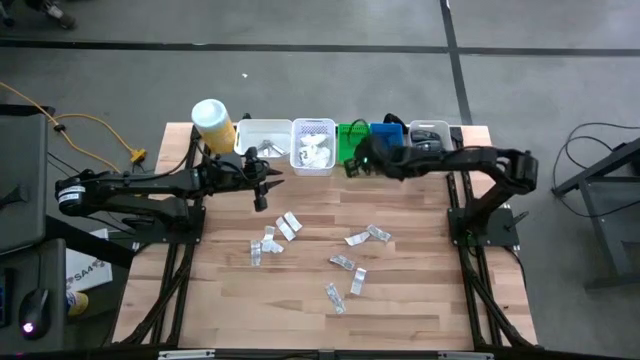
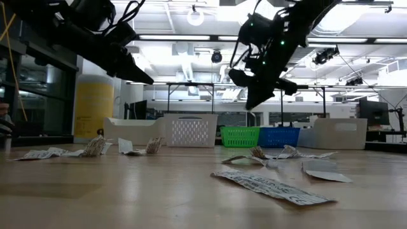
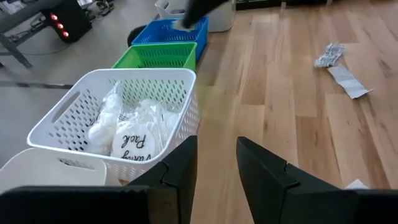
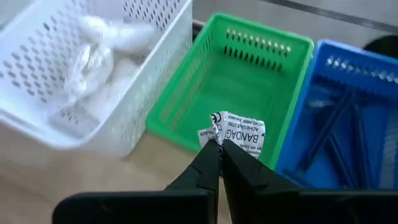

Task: Pick & Place Travel size toiletries
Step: Put the white bandage into the green bin

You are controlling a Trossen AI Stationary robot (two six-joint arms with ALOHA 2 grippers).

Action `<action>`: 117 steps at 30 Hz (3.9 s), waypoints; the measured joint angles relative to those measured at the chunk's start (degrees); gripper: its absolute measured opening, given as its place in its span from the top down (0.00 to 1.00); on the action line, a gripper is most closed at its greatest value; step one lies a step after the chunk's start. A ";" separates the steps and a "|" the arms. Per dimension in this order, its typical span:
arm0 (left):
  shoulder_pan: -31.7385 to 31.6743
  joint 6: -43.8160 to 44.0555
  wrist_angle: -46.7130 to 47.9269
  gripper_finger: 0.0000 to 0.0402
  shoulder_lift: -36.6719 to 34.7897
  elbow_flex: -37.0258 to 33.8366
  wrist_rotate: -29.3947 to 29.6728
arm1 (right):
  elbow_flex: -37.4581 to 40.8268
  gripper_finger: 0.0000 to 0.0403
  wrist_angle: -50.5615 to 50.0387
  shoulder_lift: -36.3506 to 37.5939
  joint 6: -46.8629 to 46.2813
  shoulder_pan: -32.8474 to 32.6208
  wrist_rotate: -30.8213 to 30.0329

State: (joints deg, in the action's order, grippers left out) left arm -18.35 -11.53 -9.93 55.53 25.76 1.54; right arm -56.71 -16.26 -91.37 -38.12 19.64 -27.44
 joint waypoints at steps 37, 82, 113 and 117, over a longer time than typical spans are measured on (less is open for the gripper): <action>0.00 -4.70 -0.46 0.73 0.00 0.00 -1.13 | -0.02 0.61 -12.30 1.69 -11.53 0.28 8.70; 0.00 -4.50 -0.57 0.73 -0.02 0.00 -1.13 | 1.51 0.52 -31.33 -5.75 -83.09 -39.42 9.23; -0.01 -4.50 -0.42 0.73 -0.02 0.00 -1.13 | 1.51 0.54 -27.57 -12.98 -89.88 -41.03 0.96; 0.00 -4.50 -0.42 0.73 -0.02 0.00 -1.13 | 1.51 0.57 -27.36 -13.00 -89.65 -40.99 1.08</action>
State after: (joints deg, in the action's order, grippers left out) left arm -18.35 -16.03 -10.35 55.51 25.76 0.40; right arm -55.20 -43.62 -104.38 -127.77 -21.34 -26.36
